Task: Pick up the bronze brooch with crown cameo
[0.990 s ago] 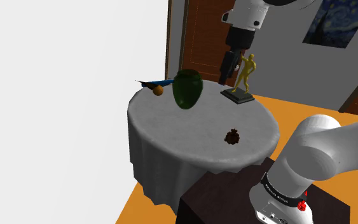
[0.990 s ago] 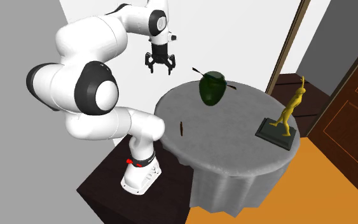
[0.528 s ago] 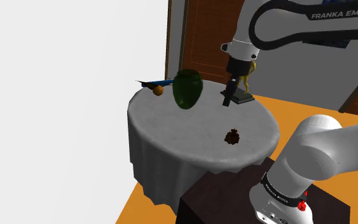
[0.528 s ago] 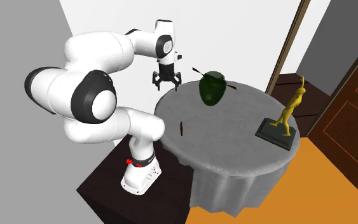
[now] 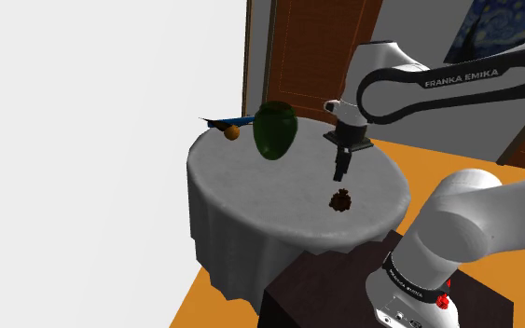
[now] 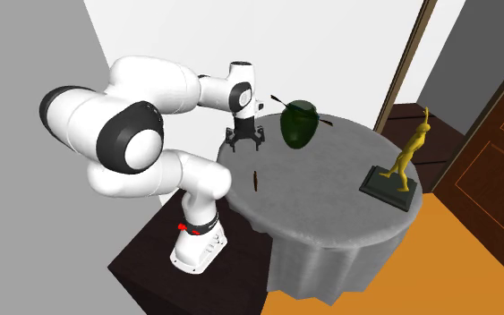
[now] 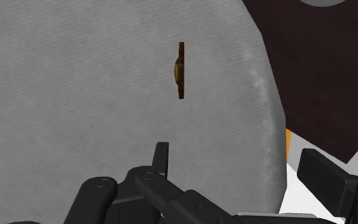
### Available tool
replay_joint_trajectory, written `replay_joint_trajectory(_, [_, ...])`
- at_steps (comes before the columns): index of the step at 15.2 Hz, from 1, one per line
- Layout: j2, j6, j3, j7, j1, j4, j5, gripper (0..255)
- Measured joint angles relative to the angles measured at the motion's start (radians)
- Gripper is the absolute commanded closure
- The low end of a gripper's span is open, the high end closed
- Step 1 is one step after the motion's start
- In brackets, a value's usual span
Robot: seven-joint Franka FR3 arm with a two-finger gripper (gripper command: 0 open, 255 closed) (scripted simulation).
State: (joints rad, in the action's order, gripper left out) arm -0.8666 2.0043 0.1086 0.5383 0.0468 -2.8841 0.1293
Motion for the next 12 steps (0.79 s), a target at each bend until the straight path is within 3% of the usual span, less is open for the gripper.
replay_joint_trajectory(6, [0.138,0.225,0.072,0.103,0.063,-0.099,0.121,0])
replay_joint_trajectory(12, [0.242,0.367,0.092,0.109,0.083,-0.136,0.16,0])
